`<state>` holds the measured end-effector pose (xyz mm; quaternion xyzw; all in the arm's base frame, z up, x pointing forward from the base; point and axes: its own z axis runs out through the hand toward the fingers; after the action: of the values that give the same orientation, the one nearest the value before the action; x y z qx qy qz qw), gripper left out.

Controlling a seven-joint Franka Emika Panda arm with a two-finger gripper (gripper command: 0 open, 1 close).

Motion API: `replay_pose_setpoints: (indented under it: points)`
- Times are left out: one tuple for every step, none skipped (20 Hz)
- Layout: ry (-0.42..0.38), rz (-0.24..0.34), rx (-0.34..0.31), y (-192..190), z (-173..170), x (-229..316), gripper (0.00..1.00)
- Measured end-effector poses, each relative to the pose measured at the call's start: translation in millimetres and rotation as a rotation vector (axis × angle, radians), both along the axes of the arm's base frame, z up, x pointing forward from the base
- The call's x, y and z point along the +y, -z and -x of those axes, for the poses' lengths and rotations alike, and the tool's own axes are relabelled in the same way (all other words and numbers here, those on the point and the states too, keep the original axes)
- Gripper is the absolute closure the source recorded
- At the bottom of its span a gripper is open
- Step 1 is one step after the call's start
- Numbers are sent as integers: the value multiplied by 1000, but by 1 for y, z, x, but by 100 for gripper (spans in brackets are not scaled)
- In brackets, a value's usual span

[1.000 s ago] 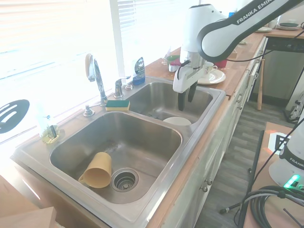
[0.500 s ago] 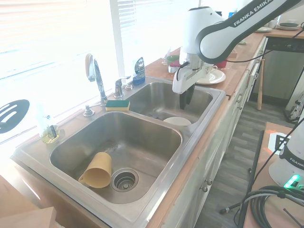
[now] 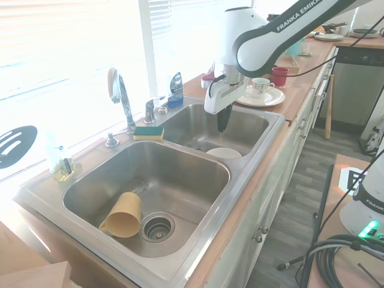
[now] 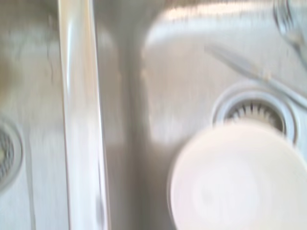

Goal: Turn on the faucet

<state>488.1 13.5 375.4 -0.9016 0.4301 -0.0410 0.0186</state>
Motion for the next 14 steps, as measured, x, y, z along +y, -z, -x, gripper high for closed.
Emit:
replay_pose_setpoints:
  points:
    - [6, 2, -4, 0, -11, 0, 100]
    - [13, 2, -9, 0, -23, 0, 100]
    - [18, 1, -12, 1, -36, 0, 100]
    - [20, -2, -20, 1, -48, -1, 100]
    - [23, -5, -31, 0, -62, -2, 100]
    - [28, -9, -42, -1, -75, -4, 100]
    - [31, -11, -53, -2, -86, -5, 100]
    - [35, -12, -66, -3, -98, -7, 100]
    - [40, -14, -79, -4, -109, -9, 100]
    - [48, -20, -92, -5, -120, -11, 100]
    - [54, -30, -106, -5, -130, -13, 100]
    - [59, -38, -123, -6, -141, -15, 100]
    - [64, -44, -136, -6, -151, -16, 100]
    - [69, -51, -150, -6, -160, -18, 100]
